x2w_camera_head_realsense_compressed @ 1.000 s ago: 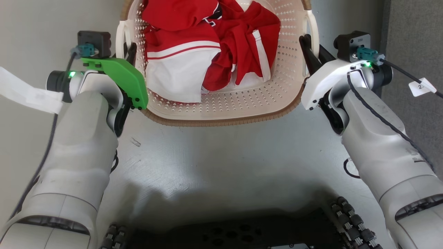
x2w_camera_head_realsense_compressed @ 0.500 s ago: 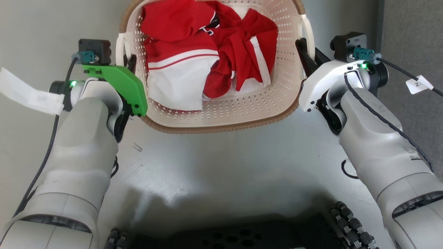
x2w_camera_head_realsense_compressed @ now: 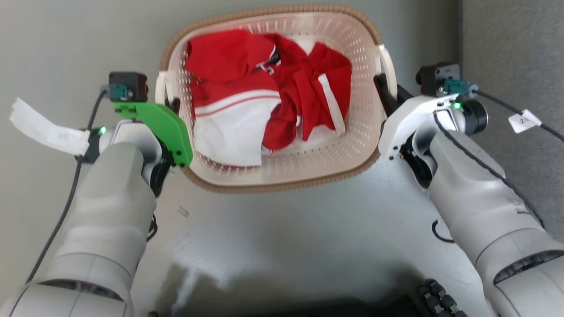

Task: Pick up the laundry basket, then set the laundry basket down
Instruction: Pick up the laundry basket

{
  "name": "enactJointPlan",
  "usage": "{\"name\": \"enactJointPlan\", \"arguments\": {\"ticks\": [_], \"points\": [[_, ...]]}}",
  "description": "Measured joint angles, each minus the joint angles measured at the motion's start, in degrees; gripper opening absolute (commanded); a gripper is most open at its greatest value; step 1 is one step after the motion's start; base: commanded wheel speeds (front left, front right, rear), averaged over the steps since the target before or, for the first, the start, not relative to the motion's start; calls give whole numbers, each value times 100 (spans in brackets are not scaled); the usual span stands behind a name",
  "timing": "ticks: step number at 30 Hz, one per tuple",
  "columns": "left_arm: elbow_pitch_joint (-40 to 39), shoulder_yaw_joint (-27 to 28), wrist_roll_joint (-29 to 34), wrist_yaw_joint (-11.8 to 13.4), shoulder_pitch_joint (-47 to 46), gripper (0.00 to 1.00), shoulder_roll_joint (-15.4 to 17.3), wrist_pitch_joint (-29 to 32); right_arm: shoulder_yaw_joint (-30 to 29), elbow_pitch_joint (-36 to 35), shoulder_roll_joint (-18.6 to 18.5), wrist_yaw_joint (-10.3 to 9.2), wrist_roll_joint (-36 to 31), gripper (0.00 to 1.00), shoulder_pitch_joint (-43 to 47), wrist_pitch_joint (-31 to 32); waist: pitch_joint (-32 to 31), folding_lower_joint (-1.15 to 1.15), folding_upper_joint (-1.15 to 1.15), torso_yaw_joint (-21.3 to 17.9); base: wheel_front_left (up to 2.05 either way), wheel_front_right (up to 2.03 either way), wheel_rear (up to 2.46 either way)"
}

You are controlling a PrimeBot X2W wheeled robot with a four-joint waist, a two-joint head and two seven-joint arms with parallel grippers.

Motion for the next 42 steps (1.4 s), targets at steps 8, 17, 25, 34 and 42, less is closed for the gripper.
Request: {"name": "enactJointPlan", "arguments": {"ticks": [8, 17, 25, 34, 42], "points": [[178, 1, -88, -11, 209, 0, -56, 229, 60, 265, 69, 16, 293, 0, 303, 2, -576, 0, 0, -21, 0, 0, 0], [279, 3, -339, -51, 543, 0, -67, 692, 420, 180, 81, 16, 899, 0, 786, 407, -1289, 0, 0, -45, 0, 0, 0], [322, -38, -522, -51, 810, 0, -42, 1073, 748, -4, 40, 15, 1366, 0, 1068, 789, -1789, 0, 0, -64, 0, 0, 0], [321, -114, -748, -51, 1039, 0, -15, 1372, 949, -57, 24, 14, 1736, 0, 1289, 1152, -2269, 0, 0, -77, 0, 0, 0], [319, -148, -893, -51, 1238, 0, -8, 1568, 1085, -45, 13, 13, 1960, 0, 1425, 1402, -2652, 0, 0, -67, 0, 0, 0]]}}
